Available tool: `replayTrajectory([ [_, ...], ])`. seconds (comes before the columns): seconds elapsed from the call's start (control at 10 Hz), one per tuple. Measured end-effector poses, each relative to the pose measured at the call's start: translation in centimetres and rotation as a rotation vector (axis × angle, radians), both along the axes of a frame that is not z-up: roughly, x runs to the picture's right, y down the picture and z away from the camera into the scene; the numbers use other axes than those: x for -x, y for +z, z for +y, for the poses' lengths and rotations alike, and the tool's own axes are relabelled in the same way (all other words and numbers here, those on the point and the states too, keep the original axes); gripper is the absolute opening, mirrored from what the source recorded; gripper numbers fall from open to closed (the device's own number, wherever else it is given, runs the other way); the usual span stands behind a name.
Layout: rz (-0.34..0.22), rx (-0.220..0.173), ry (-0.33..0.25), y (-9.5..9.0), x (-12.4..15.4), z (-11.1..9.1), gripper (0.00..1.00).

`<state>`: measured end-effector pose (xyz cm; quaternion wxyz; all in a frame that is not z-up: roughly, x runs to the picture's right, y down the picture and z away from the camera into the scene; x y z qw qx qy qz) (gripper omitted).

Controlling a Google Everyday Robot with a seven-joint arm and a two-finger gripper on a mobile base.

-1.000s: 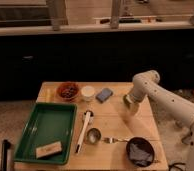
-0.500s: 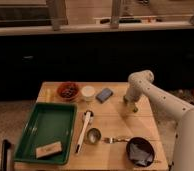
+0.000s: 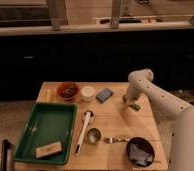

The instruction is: Place pepper in tray

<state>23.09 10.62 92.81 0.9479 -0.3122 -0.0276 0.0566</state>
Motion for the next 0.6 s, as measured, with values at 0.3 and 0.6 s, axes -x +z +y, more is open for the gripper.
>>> replayTrajectory([
  [0.3,0.001,0.004,-0.001,-0.29,-0.09,-0.03,0.0],
  [0.6,0.001,0.005,-0.001,-0.34,-0.13,-0.01,0.0],
])
